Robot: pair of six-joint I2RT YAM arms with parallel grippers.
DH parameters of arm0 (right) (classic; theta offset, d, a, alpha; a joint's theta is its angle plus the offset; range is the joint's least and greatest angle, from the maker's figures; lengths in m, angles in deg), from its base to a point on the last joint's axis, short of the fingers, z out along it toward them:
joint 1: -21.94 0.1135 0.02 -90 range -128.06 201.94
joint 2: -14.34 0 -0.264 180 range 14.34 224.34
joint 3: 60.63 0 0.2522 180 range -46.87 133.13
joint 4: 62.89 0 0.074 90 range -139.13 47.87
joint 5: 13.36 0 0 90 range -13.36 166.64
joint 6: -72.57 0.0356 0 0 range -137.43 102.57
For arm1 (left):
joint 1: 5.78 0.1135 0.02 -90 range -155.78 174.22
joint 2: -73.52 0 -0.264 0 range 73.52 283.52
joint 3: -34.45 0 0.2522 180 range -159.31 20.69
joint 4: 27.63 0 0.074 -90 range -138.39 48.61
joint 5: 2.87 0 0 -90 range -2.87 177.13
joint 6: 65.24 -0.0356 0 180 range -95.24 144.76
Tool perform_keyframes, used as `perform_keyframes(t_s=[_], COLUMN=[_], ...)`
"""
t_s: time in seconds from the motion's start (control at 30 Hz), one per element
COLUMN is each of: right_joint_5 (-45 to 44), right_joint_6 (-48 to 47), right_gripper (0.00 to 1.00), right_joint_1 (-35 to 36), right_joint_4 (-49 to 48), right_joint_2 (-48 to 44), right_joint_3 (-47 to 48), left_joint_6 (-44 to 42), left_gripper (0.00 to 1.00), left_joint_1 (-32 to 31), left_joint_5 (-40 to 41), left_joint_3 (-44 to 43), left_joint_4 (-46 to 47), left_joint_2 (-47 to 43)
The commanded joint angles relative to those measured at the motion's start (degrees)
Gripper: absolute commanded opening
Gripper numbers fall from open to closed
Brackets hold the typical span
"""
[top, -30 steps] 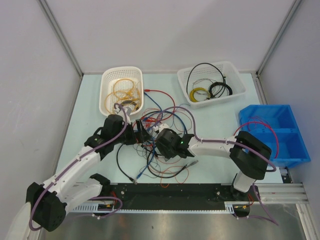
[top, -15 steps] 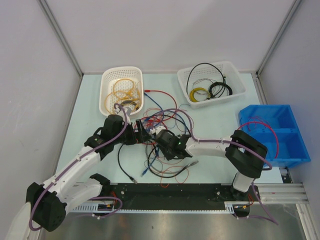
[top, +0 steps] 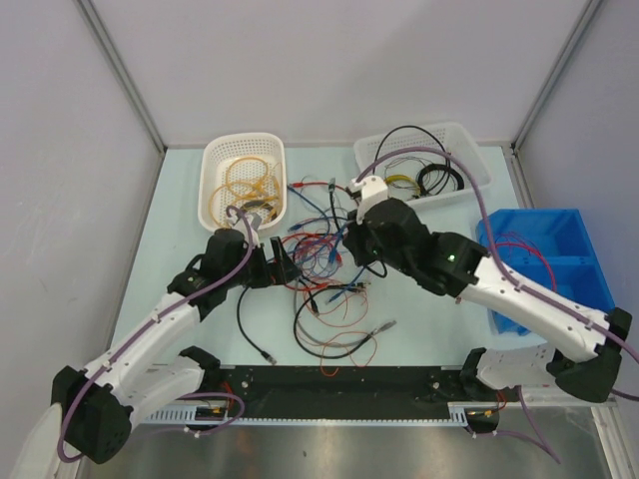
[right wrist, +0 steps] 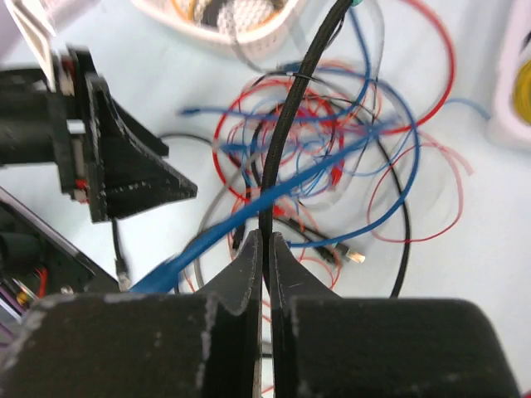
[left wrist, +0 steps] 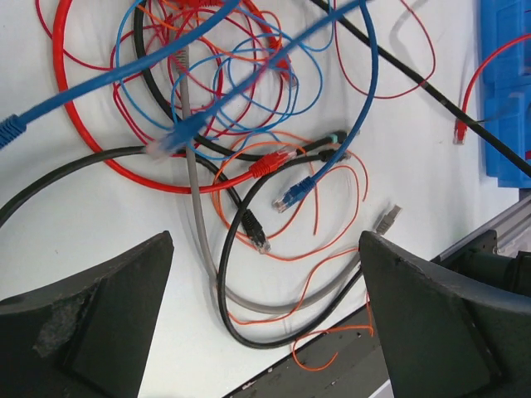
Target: Untangle the cables
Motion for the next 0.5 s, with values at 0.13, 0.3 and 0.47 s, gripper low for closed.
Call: perform_keyframes(t_s=[0.13, 0.3, 0.47], right_joint_5=[3.2, 4.2, 5.1], right_joint_6=[2.7, 4.5, 5.5], right_gripper=[0.0, 0.0, 0.0], right_joint_1=[-2.2, -0.5, -0.6], right_joint_4=[4.6, 3.6, 3.5], right_joint_2=[-1.3, -1.2, -2.8], right_joint_3=[2.3, 1.6, 1.7], left_joint_6=[3.3, 5.8, 8.2], left_gripper=[0.99, 1.0, 1.0], left_joint_1=[0.5, 0.5, 0.5], left_joint_5=[-3.4, -6.3, -8.5], left_joint_3=[0.8, 1.9, 3.9], left_joint_4=[7.3, 11.3, 17.2], left_joint_2=[-2.0, -1.9, -2.0])
